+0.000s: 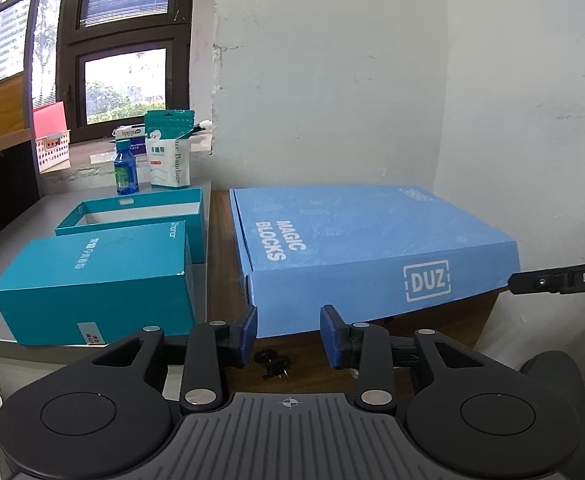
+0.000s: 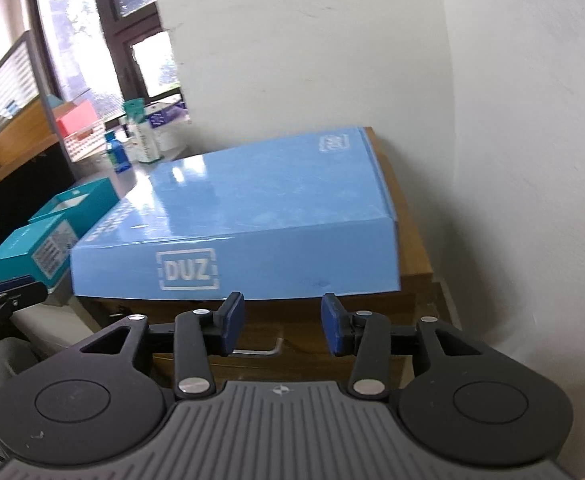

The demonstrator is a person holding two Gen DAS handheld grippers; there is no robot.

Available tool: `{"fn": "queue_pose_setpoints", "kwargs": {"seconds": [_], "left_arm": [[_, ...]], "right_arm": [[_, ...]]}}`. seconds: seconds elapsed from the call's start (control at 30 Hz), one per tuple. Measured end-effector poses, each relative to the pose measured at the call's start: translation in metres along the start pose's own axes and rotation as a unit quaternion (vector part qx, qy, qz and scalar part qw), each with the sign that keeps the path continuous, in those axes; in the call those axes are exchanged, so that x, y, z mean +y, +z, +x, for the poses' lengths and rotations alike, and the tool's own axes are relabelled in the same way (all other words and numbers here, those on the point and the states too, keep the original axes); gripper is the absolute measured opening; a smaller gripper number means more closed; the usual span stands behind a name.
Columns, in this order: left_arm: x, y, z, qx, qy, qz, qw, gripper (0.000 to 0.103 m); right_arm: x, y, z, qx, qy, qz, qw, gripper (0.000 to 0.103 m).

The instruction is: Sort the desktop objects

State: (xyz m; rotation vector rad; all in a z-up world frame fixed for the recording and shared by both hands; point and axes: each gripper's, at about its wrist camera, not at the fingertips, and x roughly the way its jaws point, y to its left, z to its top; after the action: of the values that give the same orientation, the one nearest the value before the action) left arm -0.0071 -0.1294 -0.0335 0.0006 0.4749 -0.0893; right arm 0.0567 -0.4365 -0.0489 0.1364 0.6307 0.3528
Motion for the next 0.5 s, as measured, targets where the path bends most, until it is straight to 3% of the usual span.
{"fn": "queue_pose_setpoints", "kwargs": {"seconds": [0.23, 0.5], "left_arm": [[0.000, -0.001, -0.010, -0.004, 0.005, -0.004, 1.0000, 0.056], [0.001, -0.001, -0.018, -0.019, 0.003, 0.000, 0.9998, 0.093]], "right_arm": [[0.031, 0.003, -0.007, -0.008, 0.019, -0.038, 0.999, 0.070], [0.048, 0.005, -0.010, -0.011, 0.035, -0.045, 0.998, 0.093]]}}
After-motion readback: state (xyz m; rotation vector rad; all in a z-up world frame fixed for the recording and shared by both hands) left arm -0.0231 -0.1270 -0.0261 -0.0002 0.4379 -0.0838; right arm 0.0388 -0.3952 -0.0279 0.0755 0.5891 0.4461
